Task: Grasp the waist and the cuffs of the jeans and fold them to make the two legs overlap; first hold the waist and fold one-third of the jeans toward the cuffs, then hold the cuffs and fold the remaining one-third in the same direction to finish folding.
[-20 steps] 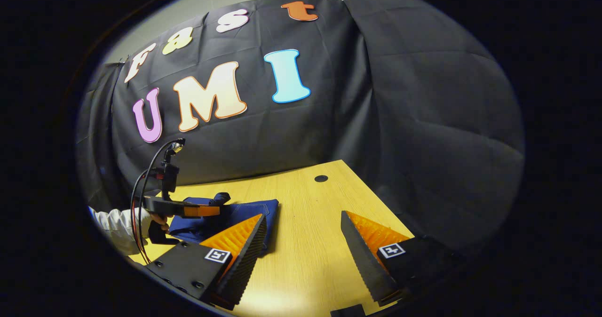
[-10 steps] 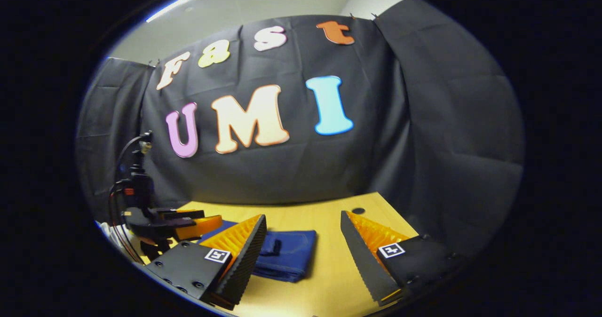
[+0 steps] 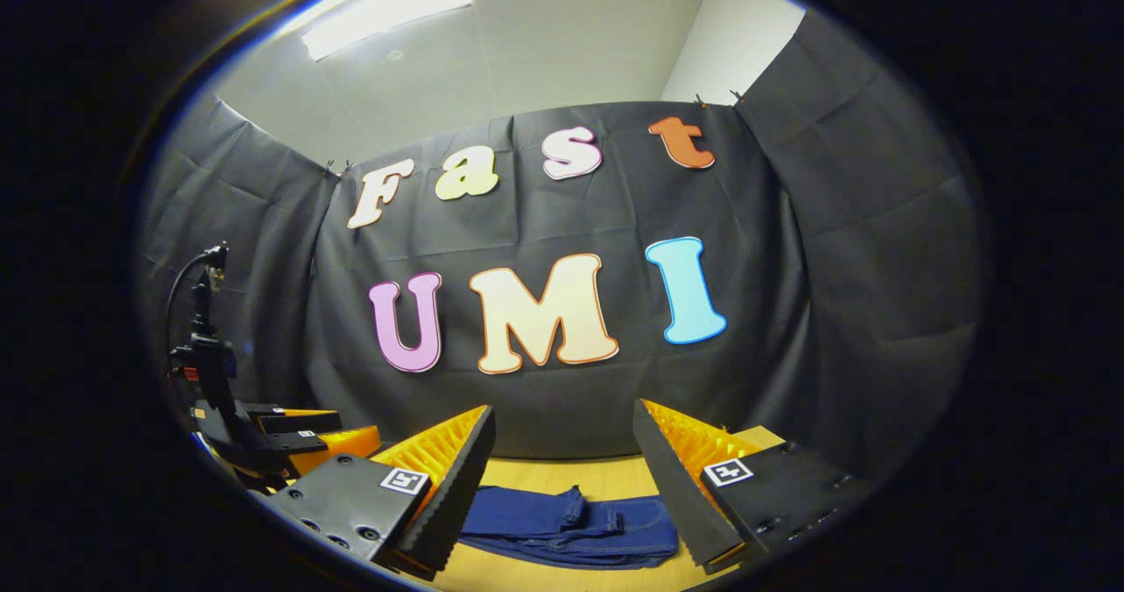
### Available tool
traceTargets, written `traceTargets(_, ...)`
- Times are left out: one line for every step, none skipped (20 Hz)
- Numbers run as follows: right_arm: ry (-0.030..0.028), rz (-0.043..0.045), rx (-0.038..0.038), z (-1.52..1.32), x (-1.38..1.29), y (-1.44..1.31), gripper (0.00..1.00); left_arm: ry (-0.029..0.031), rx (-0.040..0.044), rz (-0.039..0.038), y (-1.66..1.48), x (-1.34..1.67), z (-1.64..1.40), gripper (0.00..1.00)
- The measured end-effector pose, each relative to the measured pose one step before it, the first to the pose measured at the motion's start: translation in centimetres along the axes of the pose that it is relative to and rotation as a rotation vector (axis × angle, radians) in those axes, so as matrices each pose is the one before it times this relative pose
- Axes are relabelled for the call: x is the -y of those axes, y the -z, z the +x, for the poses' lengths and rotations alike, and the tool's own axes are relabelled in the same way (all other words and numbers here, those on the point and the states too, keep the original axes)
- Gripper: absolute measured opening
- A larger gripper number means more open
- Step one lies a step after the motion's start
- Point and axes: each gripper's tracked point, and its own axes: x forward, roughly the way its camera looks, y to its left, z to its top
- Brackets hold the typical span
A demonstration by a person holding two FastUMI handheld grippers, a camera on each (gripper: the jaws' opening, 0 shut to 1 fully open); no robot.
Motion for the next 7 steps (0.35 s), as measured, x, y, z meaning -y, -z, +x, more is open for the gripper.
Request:
traceTargets(0.00191,0.00368,0.00074,-0.391,-0.628,-0.069,0.95,-0.00185,0.00463,-0.00914,-0.386,-0.603,-0.653,0.94)
traceTargets(-0.01304,0.00874,0.00507,-0.532,-0.984,-0.248,0.94,0.00951,0.00332,-0.01146,-0.242,-0.128,-0.475,0.94)
traceTargets(-0.0111,0.00435,0.01423,-0.369,-0.814,-0.407,0.98,0.00344,-0.00098,-0.00713,-0.184,-0.236,-0.544,0.94)
traceTargets(0.0042,-0.00594,0.01334,-0.402,-0.184,-0.36,0.97,0.00159,0.00247,-0.00156,-0.234,-0.46,-0.303,0.94)
traceTargets(0.00755,-0.01327,0.00585,-0.315,-0.051,-0.307,0.94,0.00275,0.00457,0.00236,-0.393,-0.212,-0.327,0.94)
traceTargets(0.00315,-0.01786,0.01342,-0.323,-0.177,-0.416,0.97,0.00175,0.01109,0.0009,-0.45,-0.15,-0.261,0.94)
traceTargets(0.00938,-0.01675,0.01027,-0.132,0.08,-0.526,0.97,0.01208,0.01668,0.00119,-0.629,0.17,-0.215,0.94)
